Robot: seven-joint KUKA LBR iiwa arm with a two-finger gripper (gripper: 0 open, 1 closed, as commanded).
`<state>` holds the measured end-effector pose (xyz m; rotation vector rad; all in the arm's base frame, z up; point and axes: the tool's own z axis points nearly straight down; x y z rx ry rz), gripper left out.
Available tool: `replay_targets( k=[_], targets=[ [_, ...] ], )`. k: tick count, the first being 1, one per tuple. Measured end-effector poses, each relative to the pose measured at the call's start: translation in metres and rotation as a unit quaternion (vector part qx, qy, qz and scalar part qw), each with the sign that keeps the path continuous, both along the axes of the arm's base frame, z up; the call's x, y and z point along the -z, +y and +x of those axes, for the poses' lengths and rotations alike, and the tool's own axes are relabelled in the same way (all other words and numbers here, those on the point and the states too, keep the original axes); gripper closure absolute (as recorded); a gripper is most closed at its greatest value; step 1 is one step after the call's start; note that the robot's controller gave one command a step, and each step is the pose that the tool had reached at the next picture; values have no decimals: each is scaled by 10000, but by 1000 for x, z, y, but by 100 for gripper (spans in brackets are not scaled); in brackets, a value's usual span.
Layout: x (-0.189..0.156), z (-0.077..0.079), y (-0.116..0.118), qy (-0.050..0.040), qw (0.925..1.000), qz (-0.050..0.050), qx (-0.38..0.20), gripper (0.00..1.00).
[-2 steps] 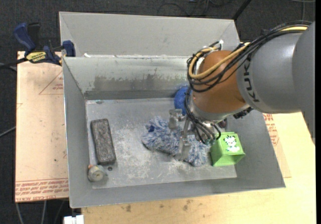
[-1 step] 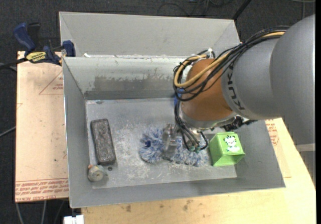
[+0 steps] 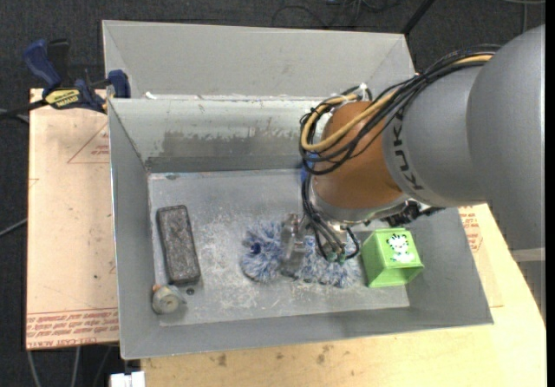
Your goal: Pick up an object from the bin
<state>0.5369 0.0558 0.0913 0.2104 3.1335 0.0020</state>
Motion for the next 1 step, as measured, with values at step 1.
replay_targets(
  k=[1],
  targets=[
    [-120, 2, 7, -4, 9999, -2, -135, 100]
  ],
)
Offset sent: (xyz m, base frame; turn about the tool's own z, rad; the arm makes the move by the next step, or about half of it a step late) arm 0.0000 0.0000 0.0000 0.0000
